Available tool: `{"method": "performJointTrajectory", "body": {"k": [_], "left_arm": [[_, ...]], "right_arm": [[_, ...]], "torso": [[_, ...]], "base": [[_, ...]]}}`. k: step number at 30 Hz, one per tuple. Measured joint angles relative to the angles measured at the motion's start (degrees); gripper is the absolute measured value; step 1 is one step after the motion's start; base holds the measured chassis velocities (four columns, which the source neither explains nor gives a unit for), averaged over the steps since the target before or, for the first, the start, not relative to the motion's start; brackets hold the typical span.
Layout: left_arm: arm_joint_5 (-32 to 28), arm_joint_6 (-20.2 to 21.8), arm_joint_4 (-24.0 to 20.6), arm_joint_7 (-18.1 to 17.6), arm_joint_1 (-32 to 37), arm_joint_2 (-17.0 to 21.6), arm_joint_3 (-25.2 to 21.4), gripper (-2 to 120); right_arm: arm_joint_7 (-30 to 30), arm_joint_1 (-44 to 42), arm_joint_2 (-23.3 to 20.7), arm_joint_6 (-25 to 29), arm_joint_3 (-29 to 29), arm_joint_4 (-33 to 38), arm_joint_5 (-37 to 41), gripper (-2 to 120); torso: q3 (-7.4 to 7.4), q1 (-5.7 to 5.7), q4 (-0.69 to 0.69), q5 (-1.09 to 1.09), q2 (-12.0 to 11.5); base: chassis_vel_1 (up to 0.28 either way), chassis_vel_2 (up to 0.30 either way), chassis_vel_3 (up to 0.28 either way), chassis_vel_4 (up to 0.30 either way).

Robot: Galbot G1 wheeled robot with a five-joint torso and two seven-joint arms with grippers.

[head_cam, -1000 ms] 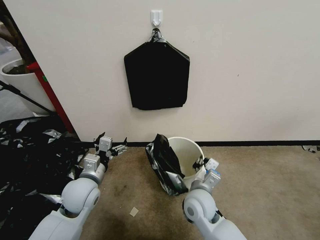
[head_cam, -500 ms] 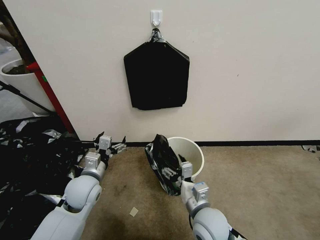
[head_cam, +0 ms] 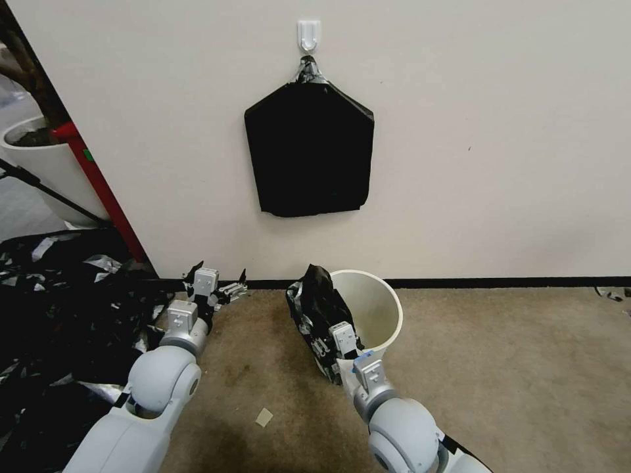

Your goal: Place a trash bag onto the trash bin.

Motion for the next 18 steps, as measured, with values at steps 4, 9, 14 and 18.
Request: {"method": "performJointTrajectory", "body": {"k": [4, 9, 14, 18], "left_arm": [[-0.8, -2.4, 1.1, 0.7, -0.2, -0.4, 0.9, 100], [-6.2, -3.9, 1.8, 4.9, 0.2, -1.3, 2.6, 100], [-12.2, -3.5, 2.6, 8.0, 0.7, -2.9, 4.8, 100], [-16.4, 1.2, 2.9, 6.3, 0.9, -5.6, 8.0, 100]], "right_arm": [[1.3, 0.4, 0.3, 0.9, 0.4, -0.1, 0.2, 11], [3.6, 0.9, 0.9, 4.2, 0.7, -0.4, 4.7, 0], [7.9, 1.7, 2.0, 7.4, 0.3, -1.8, 12.7, 0], [12.7, 2.0, 3.5, 10.4, 0.1, -2.3, 22.1, 0]], "torso": [[0.00, 0.00, 0.00, 0.00, 0.0], [0.00, 0.00, 0.00, 0.00, 0.0], [0.00, 0.00, 0.00, 0.00, 0.0], [0.00, 0.00, 0.00, 0.00, 0.0]], "base": [[0.000, 0.000, 0.000, 0.000], [0.000, 0.000, 0.000, 0.000], [0.000, 0.000, 0.000, 0.000], [0.000, 0.000, 0.000, 0.000]]}}
